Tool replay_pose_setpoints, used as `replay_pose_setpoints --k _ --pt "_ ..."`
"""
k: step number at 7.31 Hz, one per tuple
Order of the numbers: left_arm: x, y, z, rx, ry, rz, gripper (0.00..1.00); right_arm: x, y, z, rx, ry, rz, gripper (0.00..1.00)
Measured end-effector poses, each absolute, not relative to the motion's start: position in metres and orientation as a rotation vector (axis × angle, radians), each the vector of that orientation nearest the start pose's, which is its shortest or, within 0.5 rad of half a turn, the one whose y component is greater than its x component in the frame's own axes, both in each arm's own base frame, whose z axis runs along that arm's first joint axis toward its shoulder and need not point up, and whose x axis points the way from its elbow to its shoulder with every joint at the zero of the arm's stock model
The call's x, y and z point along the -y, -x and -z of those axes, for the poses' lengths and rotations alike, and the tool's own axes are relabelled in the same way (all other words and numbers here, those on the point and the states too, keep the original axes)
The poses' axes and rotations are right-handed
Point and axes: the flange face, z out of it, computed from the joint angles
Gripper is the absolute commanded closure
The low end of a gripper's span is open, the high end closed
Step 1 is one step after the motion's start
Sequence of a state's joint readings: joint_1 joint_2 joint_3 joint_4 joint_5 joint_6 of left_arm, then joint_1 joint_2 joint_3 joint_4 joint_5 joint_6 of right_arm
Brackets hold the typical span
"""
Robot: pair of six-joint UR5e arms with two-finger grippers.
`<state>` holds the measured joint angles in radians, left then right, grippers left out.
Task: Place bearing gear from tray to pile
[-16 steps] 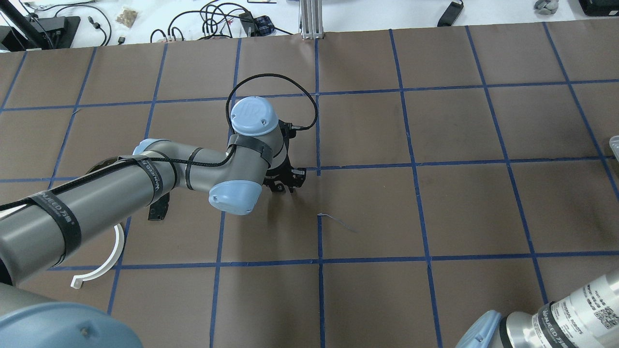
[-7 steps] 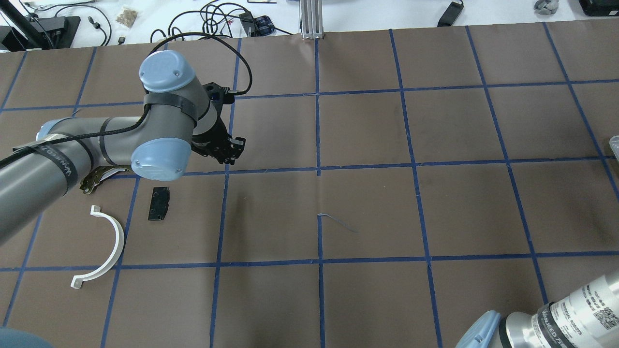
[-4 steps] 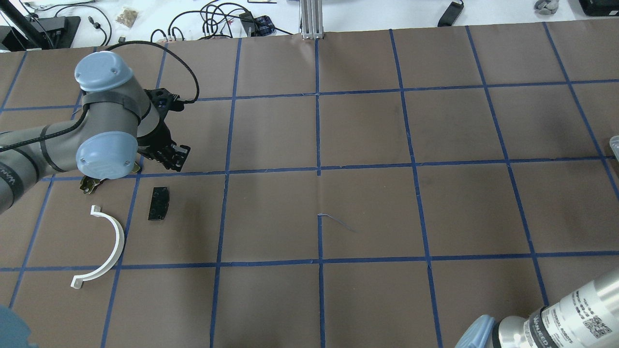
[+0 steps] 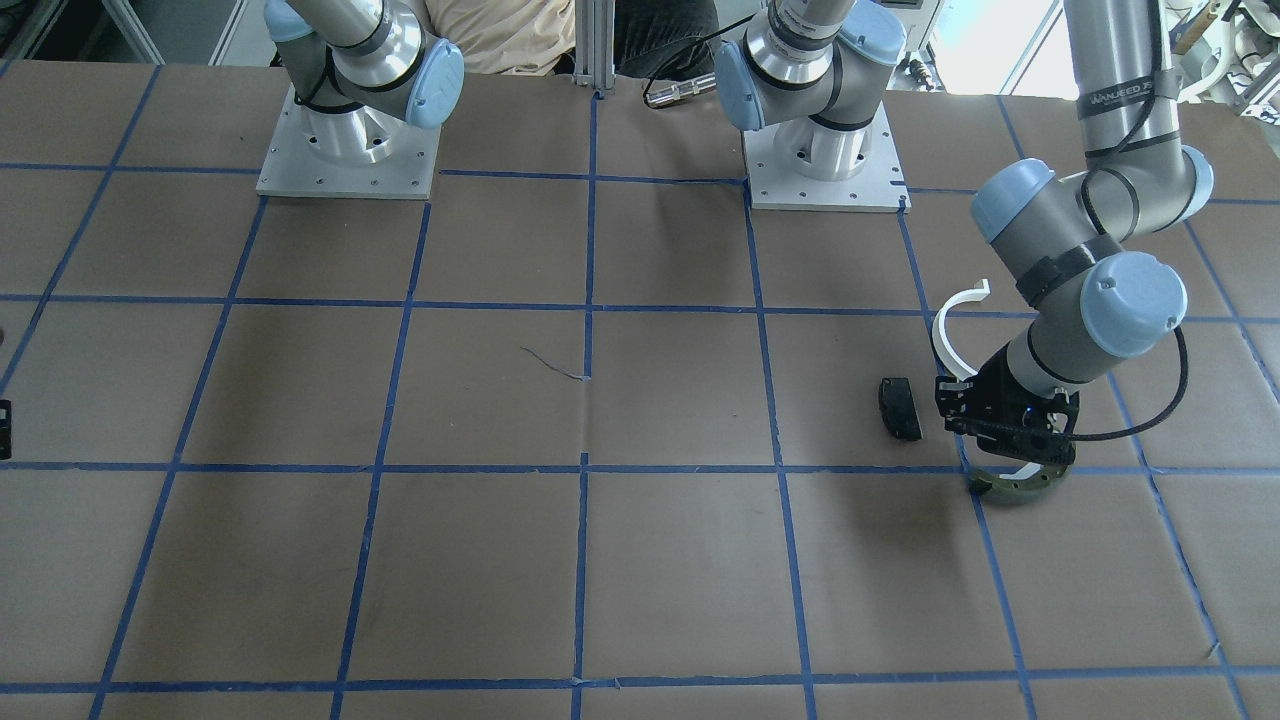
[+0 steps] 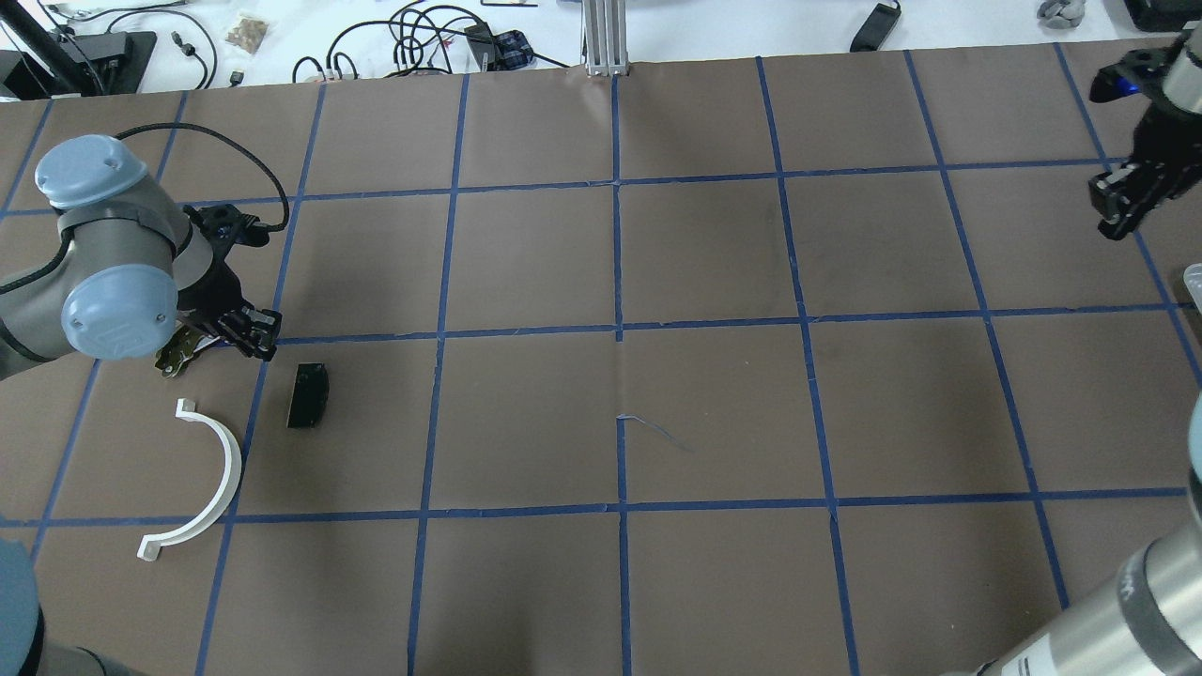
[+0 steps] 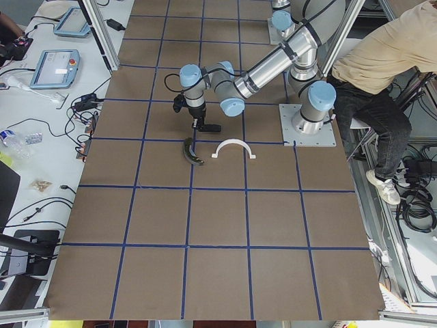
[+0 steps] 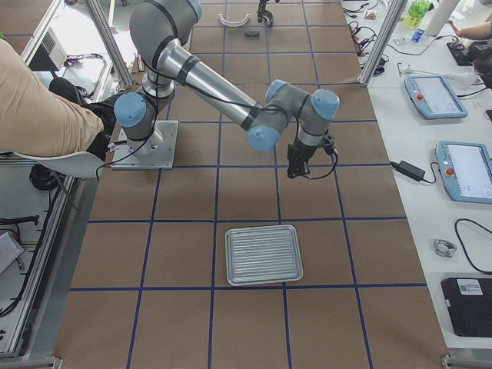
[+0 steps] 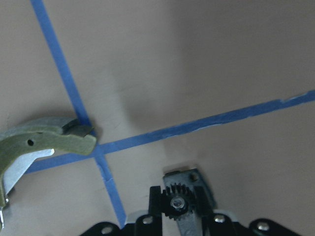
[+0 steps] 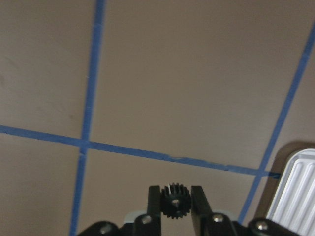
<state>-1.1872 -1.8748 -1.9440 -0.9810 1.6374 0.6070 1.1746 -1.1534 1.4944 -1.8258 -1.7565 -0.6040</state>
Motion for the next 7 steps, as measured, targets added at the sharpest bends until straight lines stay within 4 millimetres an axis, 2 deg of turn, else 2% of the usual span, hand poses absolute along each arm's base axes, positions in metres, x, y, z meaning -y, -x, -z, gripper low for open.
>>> replay_pose_setpoints --k 1,2,3,5,6,7 --pt "0.533 -0.082 -0.210 -3.103 -0.347 -0.179 0.75 0.635 0.064 -0.318 -3.242 0.276 -0.256 1.00" --pt "0.534 -0.084 -0.207 -3.106 -0.345 -0.183 0.01 0.636 -0.010 -0.317 -3.224 0.175 -0.235 1.00" --pt "0.536 -0.085 -0.205 -3.110 -0.341 -0.186 0.00 0.630 -0.085 -0.312 -3.197 0.057 -0.221 1.00" --pt "0.537 -0.085 -0.205 -3.112 -0.323 -0.192 0.00 0.604 -0.202 -0.299 -3.166 -0.123 -0.219 1.00" --pt "0.539 -0.082 -0.210 -3.110 -0.318 -0.183 0.00 0.588 -0.262 -0.288 -3.139 -0.170 -0.209 1.00" --pt "0.544 -0.079 -0.217 -3.106 -0.310 -0.167 0.00 0.571 -0.314 -0.273 -3.125 -0.187 -0.194 1.00"
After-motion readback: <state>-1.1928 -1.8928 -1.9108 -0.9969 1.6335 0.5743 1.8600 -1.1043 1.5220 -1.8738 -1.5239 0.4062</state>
